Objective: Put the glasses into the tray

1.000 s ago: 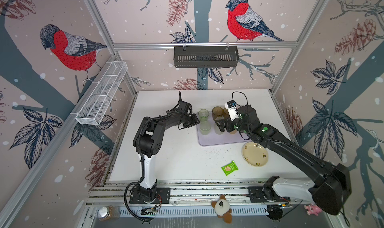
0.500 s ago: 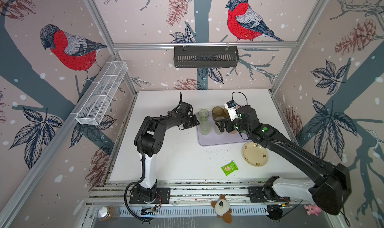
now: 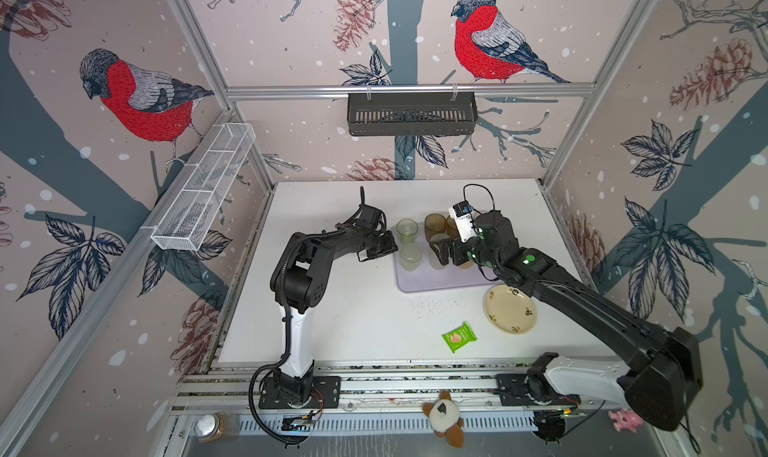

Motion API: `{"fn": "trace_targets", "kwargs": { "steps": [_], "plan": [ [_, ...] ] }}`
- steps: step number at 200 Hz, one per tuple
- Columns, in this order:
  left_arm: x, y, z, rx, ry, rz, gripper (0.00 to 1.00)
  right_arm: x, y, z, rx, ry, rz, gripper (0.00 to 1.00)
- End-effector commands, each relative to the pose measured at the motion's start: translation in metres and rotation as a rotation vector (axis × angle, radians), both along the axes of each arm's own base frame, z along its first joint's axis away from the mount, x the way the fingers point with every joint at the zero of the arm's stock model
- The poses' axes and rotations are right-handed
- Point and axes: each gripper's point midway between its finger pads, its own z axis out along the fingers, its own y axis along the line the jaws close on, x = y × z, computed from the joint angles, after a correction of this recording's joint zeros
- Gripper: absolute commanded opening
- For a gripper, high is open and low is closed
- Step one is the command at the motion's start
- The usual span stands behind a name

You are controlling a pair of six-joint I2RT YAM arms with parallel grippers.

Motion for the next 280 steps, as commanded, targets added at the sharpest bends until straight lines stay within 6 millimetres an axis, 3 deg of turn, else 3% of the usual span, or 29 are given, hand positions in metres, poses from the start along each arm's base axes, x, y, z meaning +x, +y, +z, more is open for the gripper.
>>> {"fn": "trace_targets", "kwargs": {
  "steps": [1,82,136,184,280],
  "plan": [
    [0.000,0.003,-0.004,0.021,-0.007,0.008,0.20,0.003,0.001,0.005,0.000,-0.022,-0.005,0.99],
    [-0.006,0.008,-0.007,0.047,-0.005,0.021,0.09,0.005,0.001,0.006,-0.003,-0.023,-0.003,0.99],
    [-0.005,0.017,-0.006,0.049,-0.015,0.024,0.06,0.003,-0.002,0.005,0.000,-0.021,-0.012,0.99],
    [-0.001,0.038,-0.004,0.063,-0.025,0.034,0.00,0.003,-0.003,0.005,-0.003,-0.025,-0.015,0.99],
    [0.007,0.086,-0.001,0.093,-0.045,0.025,0.00,0.004,-0.002,0.007,-0.012,-0.022,-0.011,1.00]
  ]
}}
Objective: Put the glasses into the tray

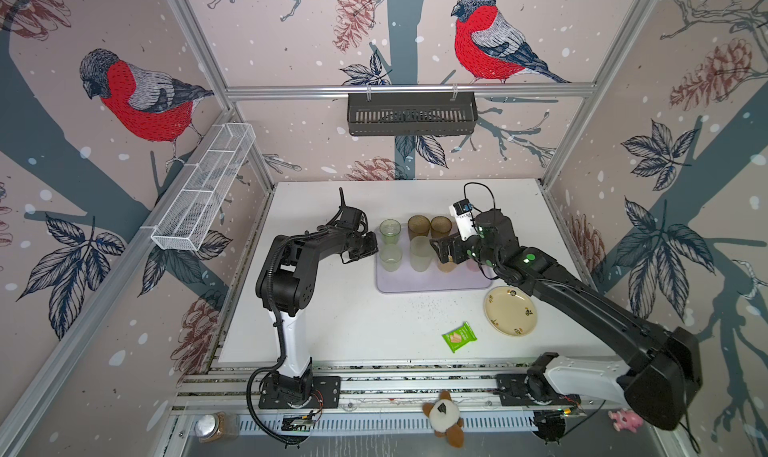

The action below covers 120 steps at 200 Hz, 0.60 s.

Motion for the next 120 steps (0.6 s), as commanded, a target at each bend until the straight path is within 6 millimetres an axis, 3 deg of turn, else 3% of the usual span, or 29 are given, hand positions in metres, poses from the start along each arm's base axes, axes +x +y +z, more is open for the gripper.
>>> {"fn": "trace_targets", "kwargs": {
  "steps": [1,120],
  "plan": [
    [0.002,0.013,0.003,0.022,-0.017,-0.026,0.00,0.001,-0.001,0.003,-0.008,-0.009,0.000,1.00],
    [0.000,0.071,-0.003,0.127,-0.031,-0.032,0.00,0.003,0.001,0.006,-0.001,-0.011,-0.004,1.00]
  ]
}}
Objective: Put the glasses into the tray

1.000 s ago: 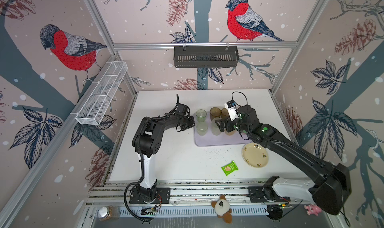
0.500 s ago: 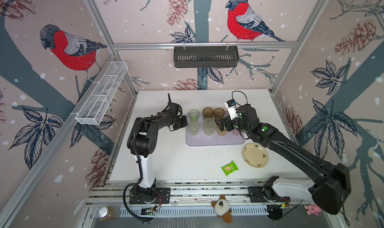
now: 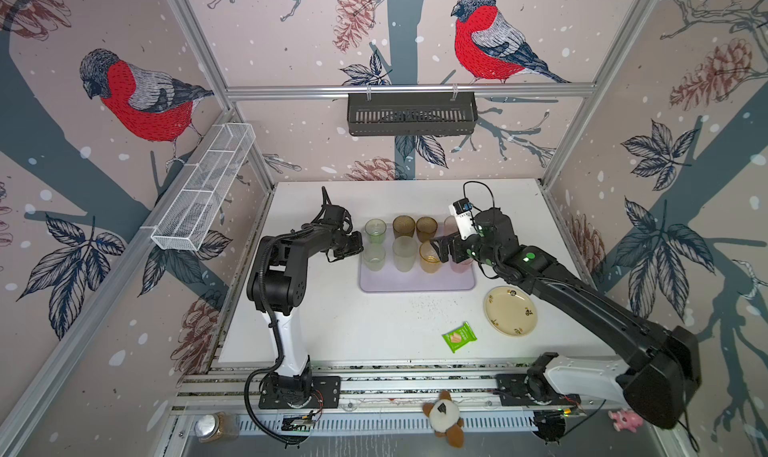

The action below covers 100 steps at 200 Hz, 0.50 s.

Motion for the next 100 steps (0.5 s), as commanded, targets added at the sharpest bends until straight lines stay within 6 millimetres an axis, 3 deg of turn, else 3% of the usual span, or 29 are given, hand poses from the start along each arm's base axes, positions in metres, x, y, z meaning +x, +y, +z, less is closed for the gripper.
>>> {"fn": "trace_targets", "kwargs": {
  "steps": [1,33,100],
  "plan": [
    [-0.003,0.018,-0.003,0.057,-0.006,-0.012,0.00,0.002,0.001,0.004,0.004,-0.013,0.001,1.00],
    [-0.002,0.028,-0.003,0.066,-0.004,-0.001,0.00,0.002,0.002,0.006,0.011,-0.015,0.001,1.00],
    [-0.003,0.027,-0.007,0.059,-0.002,-0.009,0.00,0.001,0.000,0.008,0.016,-0.017,-0.009,0.99]
  ]
}}
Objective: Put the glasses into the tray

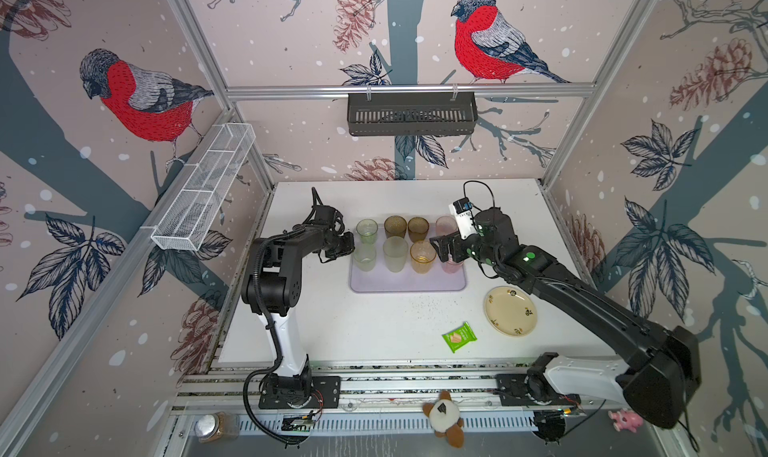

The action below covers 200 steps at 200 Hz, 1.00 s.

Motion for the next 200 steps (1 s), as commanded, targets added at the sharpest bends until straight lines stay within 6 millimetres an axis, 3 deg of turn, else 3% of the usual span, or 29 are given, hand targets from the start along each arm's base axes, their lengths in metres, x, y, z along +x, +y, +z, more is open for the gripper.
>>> {"fn": "trace_targets", "kwargs": {
  "steps": [1,45,65,111,130,167,200],
  "plan": [
    [-0.004,0.006,-0.006,0.038,0.008,-0.013,0.00,0.001,0.000,0.008,0.014,-0.016,-0.007,0.99],
    [-0.001,0.012,0.003,0.065,-0.012,0.008,0.22,0.002,-0.001,0.009,0.015,-0.020,-0.017,0.99],
    [-0.002,0.016,0.009,0.092,-0.023,0.022,0.27,0.003,-0.004,0.011,0.013,-0.026,-0.031,1.00],
    [-0.010,0.036,0.039,0.106,-0.066,0.097,0.43,0.010,-0.022,0.022,0.027,-0.060,-0.108,1.00],
    [-0.016,0.043,0.056,0.122,-0.097,0.120,0.53,0.016,-0.042,0.025,0.055,-0.064,-0.179,1.00],
    [-0.029,0.053,0.091,0.150,-0.174,0.173,0.58,0.028,-0.106,0.031,0.109,-0.092,-0.380,1.00],
    [-0.038,0.061,0.114,0.165,-0.249,0.219,0.82,0.028,-0.157,0.033,0.147,-0.147,-0.512,1.00]
  ]
}}
